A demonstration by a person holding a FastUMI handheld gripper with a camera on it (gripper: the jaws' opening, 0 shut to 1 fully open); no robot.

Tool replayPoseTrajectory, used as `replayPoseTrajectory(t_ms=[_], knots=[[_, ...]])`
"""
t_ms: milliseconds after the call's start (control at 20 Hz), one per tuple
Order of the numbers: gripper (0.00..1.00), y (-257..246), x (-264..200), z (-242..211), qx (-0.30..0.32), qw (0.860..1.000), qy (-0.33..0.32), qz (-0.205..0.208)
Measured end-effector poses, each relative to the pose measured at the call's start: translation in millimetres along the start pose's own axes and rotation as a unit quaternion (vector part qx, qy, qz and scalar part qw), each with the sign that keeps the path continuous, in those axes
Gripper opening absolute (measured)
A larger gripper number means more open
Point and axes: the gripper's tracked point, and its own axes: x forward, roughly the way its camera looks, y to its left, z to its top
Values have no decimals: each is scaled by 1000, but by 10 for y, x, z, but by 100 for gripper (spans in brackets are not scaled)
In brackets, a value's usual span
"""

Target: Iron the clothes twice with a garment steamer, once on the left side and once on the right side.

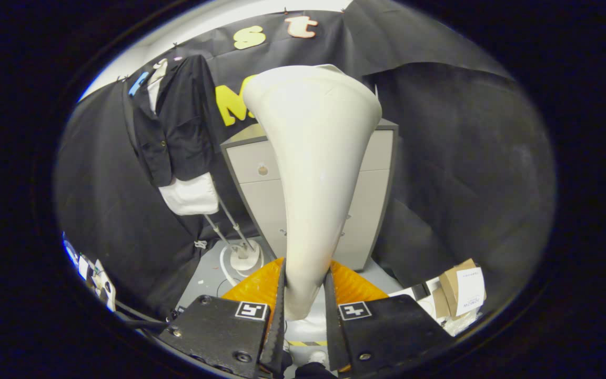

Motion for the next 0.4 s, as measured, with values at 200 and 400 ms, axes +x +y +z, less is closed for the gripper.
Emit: replayPoseTrajectory(t_ms=[200,400], knots=[[36,-195,-92,-81,27,1000,-5,-13],[36,-204,-90,-115,38,999,-8,-21]])
